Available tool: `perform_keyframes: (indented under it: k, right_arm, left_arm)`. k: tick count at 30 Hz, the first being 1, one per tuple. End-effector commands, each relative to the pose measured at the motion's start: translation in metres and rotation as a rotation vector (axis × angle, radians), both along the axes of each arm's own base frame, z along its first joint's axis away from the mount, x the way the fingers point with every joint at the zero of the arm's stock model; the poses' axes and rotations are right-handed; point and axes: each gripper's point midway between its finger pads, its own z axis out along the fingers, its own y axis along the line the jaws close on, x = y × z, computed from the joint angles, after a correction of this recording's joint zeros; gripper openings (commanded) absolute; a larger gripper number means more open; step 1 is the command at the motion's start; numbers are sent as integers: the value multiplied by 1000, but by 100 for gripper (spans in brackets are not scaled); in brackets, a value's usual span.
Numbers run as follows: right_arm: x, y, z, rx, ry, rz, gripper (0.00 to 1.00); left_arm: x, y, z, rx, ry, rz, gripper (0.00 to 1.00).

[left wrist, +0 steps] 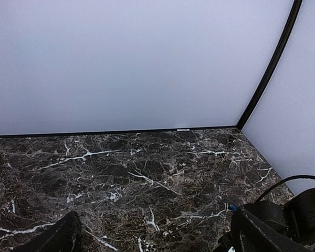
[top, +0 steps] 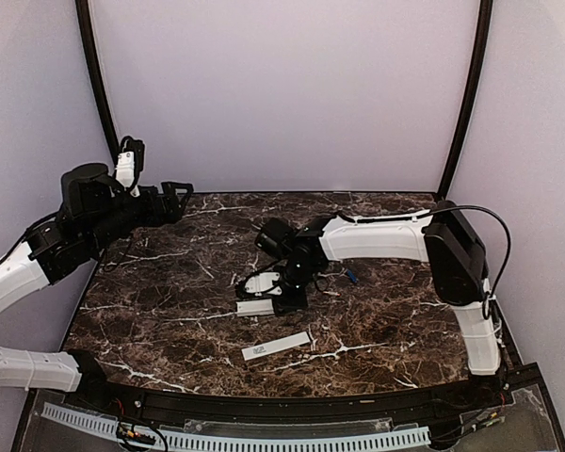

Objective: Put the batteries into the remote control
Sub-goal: Place the remote control without the battery cover at the center of the board, then pick up the battery at the center of the board.

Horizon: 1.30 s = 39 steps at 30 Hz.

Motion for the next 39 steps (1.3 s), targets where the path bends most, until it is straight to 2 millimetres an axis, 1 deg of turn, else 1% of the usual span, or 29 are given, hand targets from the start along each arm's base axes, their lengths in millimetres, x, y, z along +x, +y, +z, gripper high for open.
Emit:
perform_keyframes:
  k: [1, 5, 8, 11, 13, 16, 20, 22, 23, 24, 25, 26, 30, 32, 34, 35, 36, 37, 38, 39]
  right_arm:
    - [8, -1, -16, -36, -13, -6, 0]
    - [15, -3, -22, -39, 3, -70, 0]
    - [17, -7, -25, -43, 15, -105, 5]
    - [15, -10, -28, -56, 24, -109, 16]
    - [13, -12, -30, -66, 37, -108, 26]
    - [12, -12, -28, -72, 47, -105, 39]
    - [15, -13, -23, -77, 31, -106, 49]
    - [17, -9, -14, -62, 24, -110, 55]
    - [18, -6, -6, -46, 25, -113, 65]
    - [17, -3, 5, -23, 30, -114, 67]
    - [17, 1, 17, 4, 32, -115, 91]
    - [17, 4, 30, 37, 28, -117, 98]
    - [18, 11, 89, 201, 39, -157, 99]
    - [25, 8, 118, 295, 61, -225, 98]
    - [50, -9, 140, 373, 55, -380, 99]
    - [65, -21, 148, 399, 52, -476, 98]
    - [79, -36, 154, 415, 58, -574, 92]
    - [92, -52, 151, 406, 63, -671, 77]
    - [104, -70, 145, 378, 62, -775, 66]
    - [112, -87, 133, 330, 55, -863, 55]
  left_arm:
    - [7, -5, -14, 57, 50, -21, 99]
    - [14, -9, -20, 79, 77, -33, 99]
    - [18, -12, -23, 90, 86, -51, 99]
    - [24, -15, -24, 99, 92, -60, 99]
    - [27, -17, -26, 105, 100, -69, 99]
    - [29, -21, -29, 116, 112, -92, 99]
    - [31, -24, -31, 130, 118, -112, 99]
    - [33, -24, -32, 134, 119, -118, 99]
    - [34, -24, -33, 134, 121, -122, 99]
    - [35, -25, -33, 138, 122, -124, 99]
    - [36, -25, -33, 137, 123, -128, 99]
    - [37, -26, -35, 141, 128, -133, 99]
    - [41, -31, -42, 147, 147, -162, 99]
    - [45, -33, -45, 151, 155, -172, 99]
    - [48, -34, -47, 157, 156, -178, 99]
    - [50, -35, -48, 162, 150, -182, 99]
    - [52, -34, -48, 164, 146, -179, 99]
    - [55, -35, -49, 167, 142, -182, 99]
    - [57, -32, -51, 167, 142, -176, 99]
    - [60, -33, -53, 163, 148, -179, 99]
